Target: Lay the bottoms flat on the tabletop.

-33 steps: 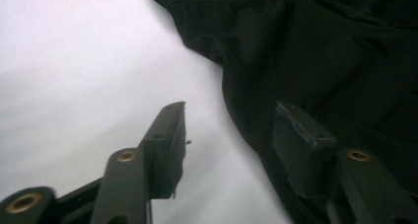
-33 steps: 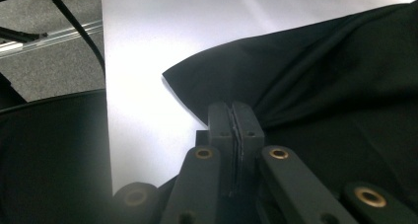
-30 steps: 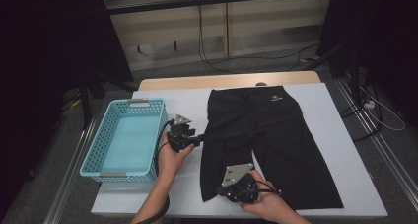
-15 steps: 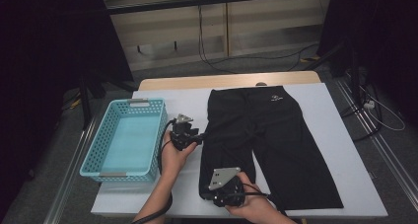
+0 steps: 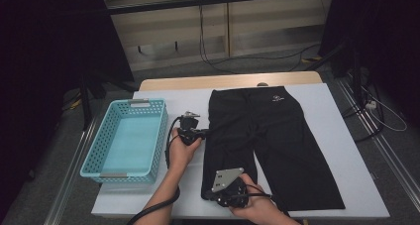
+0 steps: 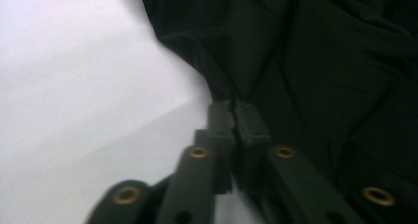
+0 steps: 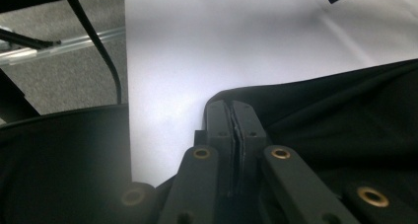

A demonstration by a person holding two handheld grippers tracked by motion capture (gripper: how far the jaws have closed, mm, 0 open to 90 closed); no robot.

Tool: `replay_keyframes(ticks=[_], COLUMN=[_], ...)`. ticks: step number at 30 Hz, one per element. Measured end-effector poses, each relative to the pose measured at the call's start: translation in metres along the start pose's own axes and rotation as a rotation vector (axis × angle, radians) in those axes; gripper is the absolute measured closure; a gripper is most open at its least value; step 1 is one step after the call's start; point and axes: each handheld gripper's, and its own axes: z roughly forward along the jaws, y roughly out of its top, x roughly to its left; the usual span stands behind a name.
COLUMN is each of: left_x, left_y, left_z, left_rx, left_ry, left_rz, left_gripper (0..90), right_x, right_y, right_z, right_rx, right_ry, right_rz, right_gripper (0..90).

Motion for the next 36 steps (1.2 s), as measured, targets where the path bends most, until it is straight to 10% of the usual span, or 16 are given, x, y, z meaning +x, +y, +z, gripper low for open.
replay_keyframes(ticks=[7,21,25,36], left_x=[-0.002,0.006,0.002,0.008], left_y=[0.02,0.028,0.025,0.025], left_z=[-0.01,-0.024,-0.022,-0.014], left_rx=[-0.078,-0.078,-0.078,-0.072], left_ry=[0.022,0.02,-0.002,0.037], left_rz=[-0.01,0.001,0.009,0.002], left_gripper=[90.0,89.7,89.5,89.3], right_x=[0.002,0.003,-0.002,-0.06], right_y=[0.001,0.001,0.003,-0.03], right_z=[-0.005,-0.006,-0.014,-0.052], right_rx=[-0.015,-0.05,-0.053,0.011], right_ry=[0.027,0.041,-0.019,-0.334], right_rz=[-0.009,-0.001,-0.003,0.183], right_gripper=[87.7,78.1,67.4,60.7])
